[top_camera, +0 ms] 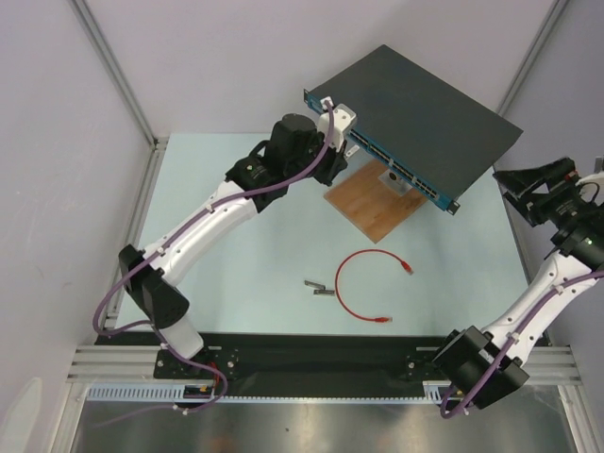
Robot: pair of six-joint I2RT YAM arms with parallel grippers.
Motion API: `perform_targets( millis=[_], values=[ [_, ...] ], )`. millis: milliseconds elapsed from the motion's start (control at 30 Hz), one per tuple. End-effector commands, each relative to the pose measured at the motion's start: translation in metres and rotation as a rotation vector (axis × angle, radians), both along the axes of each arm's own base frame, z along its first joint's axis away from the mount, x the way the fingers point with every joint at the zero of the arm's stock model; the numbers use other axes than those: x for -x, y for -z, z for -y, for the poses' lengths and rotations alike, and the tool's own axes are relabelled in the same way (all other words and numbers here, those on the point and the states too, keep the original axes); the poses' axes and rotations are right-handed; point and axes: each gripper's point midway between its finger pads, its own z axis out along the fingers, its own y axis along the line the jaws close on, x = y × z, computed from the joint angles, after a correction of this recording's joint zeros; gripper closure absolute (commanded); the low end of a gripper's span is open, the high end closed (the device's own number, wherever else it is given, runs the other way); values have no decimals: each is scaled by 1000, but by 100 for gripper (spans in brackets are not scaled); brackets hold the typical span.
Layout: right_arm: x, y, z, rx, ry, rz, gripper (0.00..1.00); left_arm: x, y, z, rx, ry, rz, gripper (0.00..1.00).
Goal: Insert the plug into the switch port
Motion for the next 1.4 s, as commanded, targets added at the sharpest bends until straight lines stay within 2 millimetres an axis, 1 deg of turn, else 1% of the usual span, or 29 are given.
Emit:
perform_targets(
  millis=[0, 33, 67, 100, 133, 167, 233, 300, 367, 400, 433, 467, 500, 533, 567, 667, 700, 800, 867, 900, 967, 1067, 1133, 1167, 1233, 1267, 1367],
  values=[
    [-4, 26, -9, -18, -42, -60, 4, -21, -12, -7, -25, -66, 52, 100],
    [-7, 37, -10, -28, -36, -81, 3, -27, -14, -10, -33, -96, 65, 100],
    [-10, 40, -19, -27, -60, -85, 3, -29, -14, -11, -39, -103, 73, 100],
    [-14, 39, -20, -7, -61, -67, 3, -34, -13, -11, -52, -111, 80, 100],
    [-17, 44, -21, -10, -48, -76, 3, -40, -14, -11, -57, -125, 88, 100],
    [-20, 48, -29, -11, -73, -81, 2, -44, -10, -12, -70, -127, 82, 100],
    [-26, 50, -32, 4, -76, -76, 2, -53, -11, -8, -80, -128, 84, 100],
    [-30, 51, -36, 9, -91, -68, 3, -58, -7, -10, -100, -121, 72, 100],
    [-33, 51, -36, 4, -93, -63, 4, -65, -8, -7, -102, -102, 68, 100],
    [-35, 51, -37, 6, -94, -60, 5, -66, -3, -8, -118, -98, 59, 100],
    [-36, 51, -37, 6, -99, -58, 7, -68, -9, -7, -114, -98, 67, 100],
    [-37, 53, -38, -6, -102, -62, 10, -69, -2, -4, -118, -72, 49, 100],
    [-39, 50, -38, -2, -104, -48, 12, -70, 1, -5, -131, -71, 41, 100],
    [-39, 52, -40, -9, -115, -48, 14, -71, 0, -6, -129, -68, 40, 100],
    [-40, 52, -41, -19, -116, -47, 18, -73, 3, -6, -131, -67, 33, 100],
    [-42, 54, -47, -19, -131, -40, 23, -74, 6, -6, -134, -56, 29, 100],
    [-43, 53, -48, -20, -133, -34, 28, -75, 8, -5, -136, -54, 25, 100],
    [-45, 55, -55, -24, -149, -32, 37, -78, 11, -5, -138, -54, 21, 100],
    [-45, 56, -57, -33, -153, -34, 43, -80, 10, -5, -135, -53, 24, 100],
    [-46, 55, -59, -29, -158, -28, 48, -80, 11, -5, -136, -54, 23, 100],
    [-46, 55, -60, -32, -160, -28, 53, -84, 10, -6, -134, -59, 25, 100],
    [-47, 56, -61, -35, -163, -30, 68, -86, 9, -6, -126, -60, 29, 100],
    [-48, 57, -62, -34, -163, -30, 73, -87, 8, -6, -124, -59, 29, 100],
    [-48, 57, -62, -33, -163, -31, 78, -88, 7, -6, -120, -60, 30, 100],
    [-48, 58, -62, -34, -162, -32, 82, -90, 6, -7, -115, -63, 30, 100],
    [-48, 57, -63, -28, -164, -28, 86, -91, 6, -8, -114, -63, 30, 100],
    [-48, 57, -64, -27, -167, -26, 91, -94, 6, -8, -110, -63, 31, 100]
  ],
)
